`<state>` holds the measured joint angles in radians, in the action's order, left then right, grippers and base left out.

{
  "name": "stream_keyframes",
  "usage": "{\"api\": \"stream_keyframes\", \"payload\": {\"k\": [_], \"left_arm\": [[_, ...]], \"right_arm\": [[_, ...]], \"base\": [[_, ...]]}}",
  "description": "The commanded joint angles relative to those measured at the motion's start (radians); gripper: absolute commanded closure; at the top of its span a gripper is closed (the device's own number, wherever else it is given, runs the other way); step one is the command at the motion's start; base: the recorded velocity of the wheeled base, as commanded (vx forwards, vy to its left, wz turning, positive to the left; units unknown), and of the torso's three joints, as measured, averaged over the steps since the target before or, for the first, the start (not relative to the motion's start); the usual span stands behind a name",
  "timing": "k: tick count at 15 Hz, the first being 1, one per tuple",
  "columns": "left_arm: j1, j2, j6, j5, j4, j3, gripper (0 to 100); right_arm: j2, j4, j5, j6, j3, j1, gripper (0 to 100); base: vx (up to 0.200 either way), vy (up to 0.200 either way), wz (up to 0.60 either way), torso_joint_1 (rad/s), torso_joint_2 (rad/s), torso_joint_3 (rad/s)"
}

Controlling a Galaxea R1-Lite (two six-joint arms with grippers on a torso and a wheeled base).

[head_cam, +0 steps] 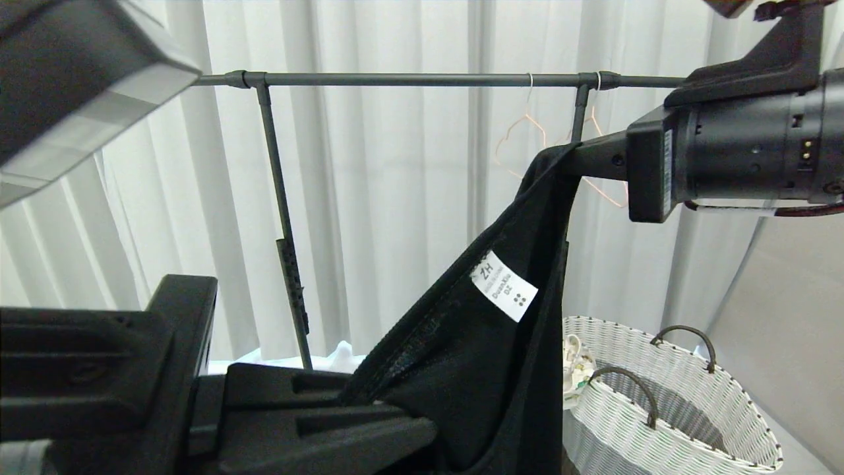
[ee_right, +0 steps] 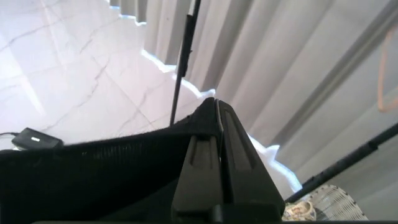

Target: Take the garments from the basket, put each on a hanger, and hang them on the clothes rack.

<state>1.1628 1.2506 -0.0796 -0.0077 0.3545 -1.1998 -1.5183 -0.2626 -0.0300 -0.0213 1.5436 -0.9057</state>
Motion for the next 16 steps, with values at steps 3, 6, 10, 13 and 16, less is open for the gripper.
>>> {"api": "stream_keyframes", "payload": {"k": [3, 6, 10, 13, 16], "left_arm": [[-0.008, -0.005, 0.011, 0.049, 0.006, 0.032, 100], [-0.084, 0.039, 0.066, 0.141, 0.004, 0.008, 100], [-0.252, 0.174, 0.124, 0.175, 0.003, -0.136, 100], [-0.252, 0.211, 0.124, 0.255, 0.003, -0.161, 100], [-0.252, 0.210, 0.124, 0.261, 0.003, -0.199, 100]], "right_arm": [[-0.005, -0.014, -0.019, 0.004, 0.009, 0.004, 100], [0.086, -0.109, -0.061, -0.016, -0.004, 0.050, 100], [0.259, -0.334, -0.076, -0.042, -0.016, -0.038, 100], [0.270, -0.334, -0.149, -0.040, -0.054, -0.051, 100], [0.311, -0.333, -0.194, -0.002, -0.103, -0.021, 100]], "base": [[0.000, 0.000, 0.00, 0.000, 0.00, 0.000], [0.000, 0.000, 0.00, 0.000, 0.00, 0.000], [0.000, 0.000, 0.00, 0.000, 0.00, 0.000], [0.000, 0.000, 0.00, 0.000, 0.00, 0.000], [0.000, 0.000, 0.00, 0.000, 0.00, 0.000]]}}
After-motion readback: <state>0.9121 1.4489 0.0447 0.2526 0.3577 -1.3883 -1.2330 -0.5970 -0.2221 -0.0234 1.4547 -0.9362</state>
